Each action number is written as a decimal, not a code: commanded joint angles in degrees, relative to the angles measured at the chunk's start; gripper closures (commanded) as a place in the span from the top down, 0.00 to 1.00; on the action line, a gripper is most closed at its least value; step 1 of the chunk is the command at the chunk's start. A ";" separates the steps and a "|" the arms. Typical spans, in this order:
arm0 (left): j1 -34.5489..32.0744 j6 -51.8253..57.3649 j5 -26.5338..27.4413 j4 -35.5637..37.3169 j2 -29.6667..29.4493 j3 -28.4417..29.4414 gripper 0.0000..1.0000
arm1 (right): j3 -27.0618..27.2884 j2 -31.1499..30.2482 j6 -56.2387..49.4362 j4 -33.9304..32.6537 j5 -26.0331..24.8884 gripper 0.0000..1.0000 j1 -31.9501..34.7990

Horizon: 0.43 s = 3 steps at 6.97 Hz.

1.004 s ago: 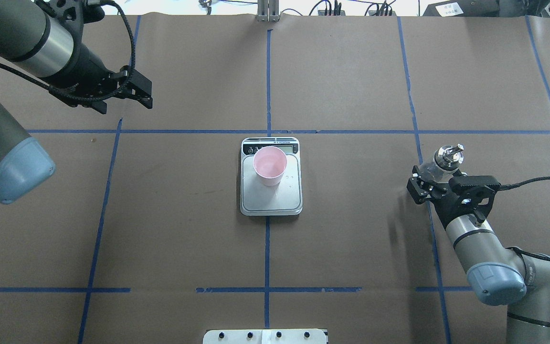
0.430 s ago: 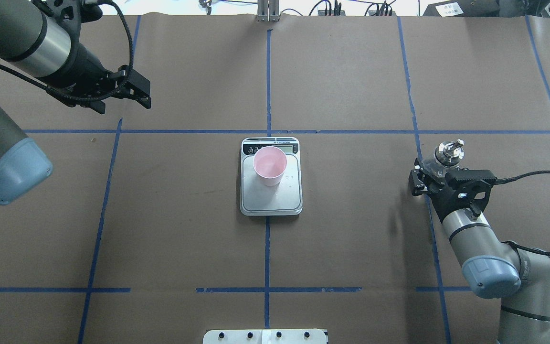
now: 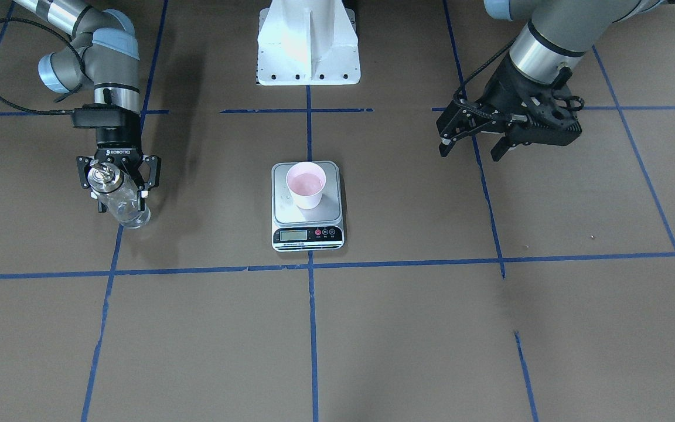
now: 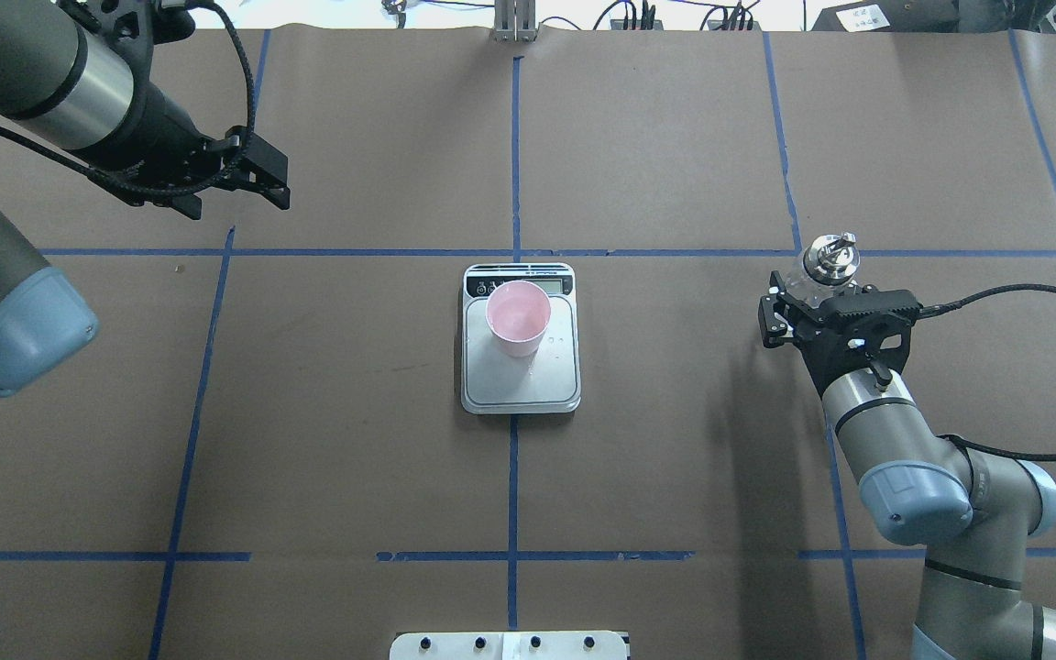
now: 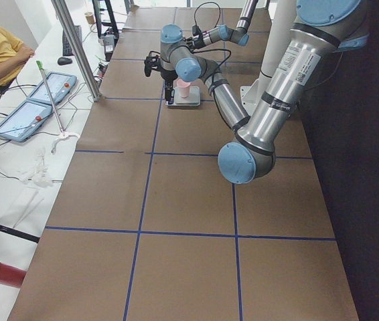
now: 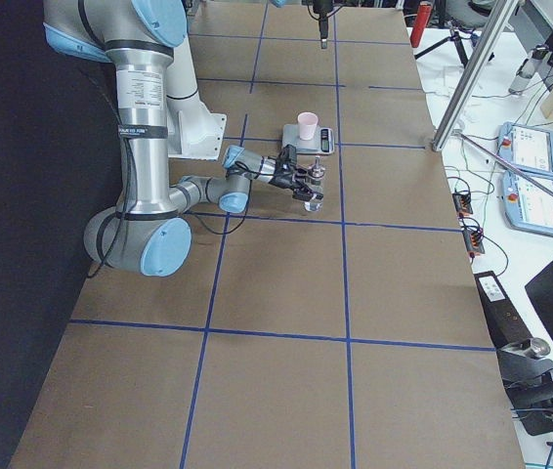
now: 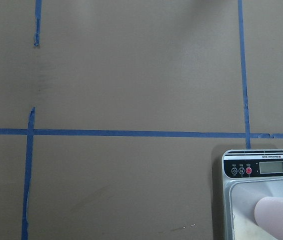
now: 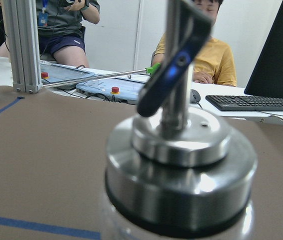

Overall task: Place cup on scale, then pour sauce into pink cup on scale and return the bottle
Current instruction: 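Carry the bottle with the right gripper toward the pink cup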

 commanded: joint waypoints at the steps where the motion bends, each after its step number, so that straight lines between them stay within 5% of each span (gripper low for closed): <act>1: 0.01 -0.10 0.00 0.00 0.16 -0.27 1.00 | 1.84 3.75 -5.30 -8.32 0.28 0.00 0.31; 3: 0.10 -0.01 0.00 1.05 -0.01 -0.53 1.00 | 3.50 5.98 -5.65 -14.43 0.11 0.00 -0.04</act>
